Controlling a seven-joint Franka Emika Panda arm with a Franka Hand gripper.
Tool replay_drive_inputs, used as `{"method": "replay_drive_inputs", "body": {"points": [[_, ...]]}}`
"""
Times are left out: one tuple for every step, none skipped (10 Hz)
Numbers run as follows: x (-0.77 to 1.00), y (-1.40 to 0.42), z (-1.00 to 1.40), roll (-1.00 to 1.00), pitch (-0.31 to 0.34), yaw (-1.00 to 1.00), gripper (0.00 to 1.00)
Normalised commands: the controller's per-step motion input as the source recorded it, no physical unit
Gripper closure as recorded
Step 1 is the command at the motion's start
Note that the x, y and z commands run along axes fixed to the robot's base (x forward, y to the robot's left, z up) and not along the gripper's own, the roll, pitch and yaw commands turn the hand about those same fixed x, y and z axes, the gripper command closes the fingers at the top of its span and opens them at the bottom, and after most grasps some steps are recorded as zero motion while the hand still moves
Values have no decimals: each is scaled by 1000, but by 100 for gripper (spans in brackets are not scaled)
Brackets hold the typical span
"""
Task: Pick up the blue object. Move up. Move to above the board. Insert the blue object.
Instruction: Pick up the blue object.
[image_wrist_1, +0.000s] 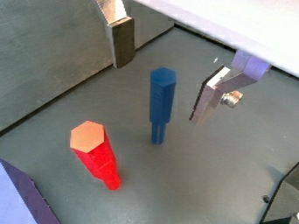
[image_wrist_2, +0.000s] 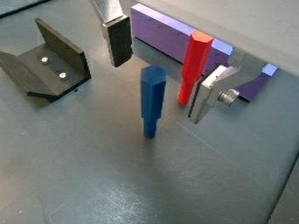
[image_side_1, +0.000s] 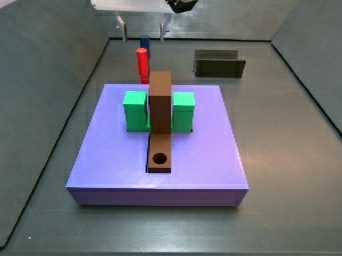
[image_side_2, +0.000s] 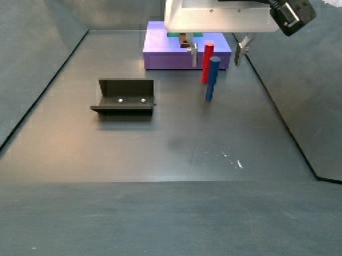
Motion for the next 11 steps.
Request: {"method": "replay_drive_inputs", "body": {"points": [[-37,0,-191,63,-17,0,0],[-57,0,-254,86,-30,-11,0],[-77,0,-271,84,-34,-9,0],[-66,0,-260,63,-36,-17,0],[-17,0,-171,34,-20,-11,0],[0,0,0,0,0,0,0],[0,0,0,0,0,0,100],[0,0,0,0,0,0,100],[0,0,0,0,0,0,100],[0,0,0,0,0,0,100],[0,0,0,0,0,0,100]]}}
